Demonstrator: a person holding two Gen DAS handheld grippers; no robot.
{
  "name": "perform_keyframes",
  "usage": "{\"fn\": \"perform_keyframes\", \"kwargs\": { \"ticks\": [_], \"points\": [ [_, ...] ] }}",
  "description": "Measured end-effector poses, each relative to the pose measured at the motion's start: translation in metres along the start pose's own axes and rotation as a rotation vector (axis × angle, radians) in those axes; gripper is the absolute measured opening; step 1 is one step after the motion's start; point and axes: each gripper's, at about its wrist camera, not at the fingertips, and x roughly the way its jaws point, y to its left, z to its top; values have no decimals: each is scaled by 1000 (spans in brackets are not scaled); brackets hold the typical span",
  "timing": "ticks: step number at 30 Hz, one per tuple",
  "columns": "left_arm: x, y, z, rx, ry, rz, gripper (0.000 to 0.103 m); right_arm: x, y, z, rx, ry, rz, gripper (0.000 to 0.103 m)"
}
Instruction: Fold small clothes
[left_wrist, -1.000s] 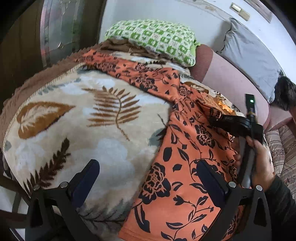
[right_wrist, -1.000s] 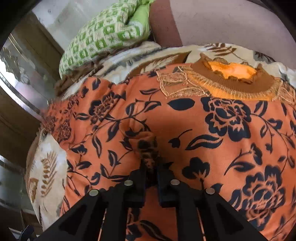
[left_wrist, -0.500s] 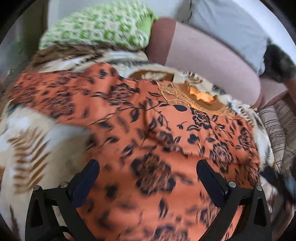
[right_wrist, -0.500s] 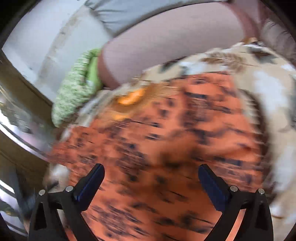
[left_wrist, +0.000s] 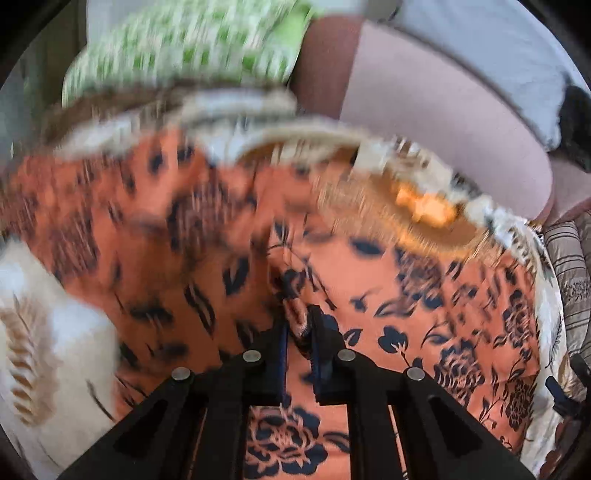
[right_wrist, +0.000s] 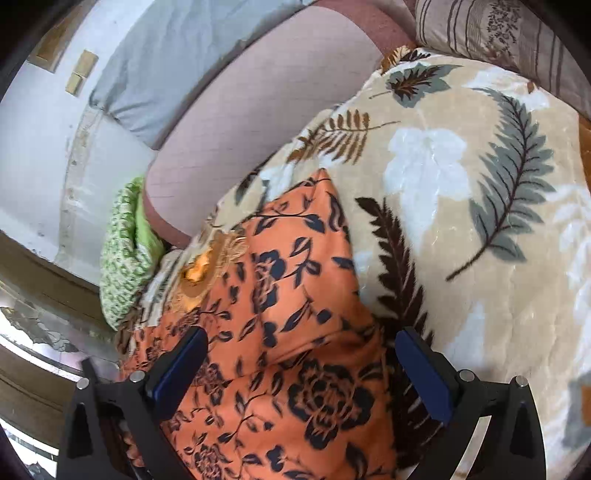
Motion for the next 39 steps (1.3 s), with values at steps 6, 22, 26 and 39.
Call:
{"fn": "perform_keyframes", "kwargs": {
  "ticks": [6, 22, 26, 39],
  "points": [
    [5, 9, 1, 63, -18, 68, 24, 7, 1, 9, -20, -2, -1, 102],
    [-62, 132, -19, -53, -103, 47, 80, 23, 15, 27, -16, -19, -55, 102],
    [-61, 234, -17, -371, -82, 12, 80, 23, 66, 5, -225, 54, 128, 102],
    [-18, 415, 20, -879, -112, -239, 80, 62, 40, -11, -213, 113, -105, 102]
  ]
}}
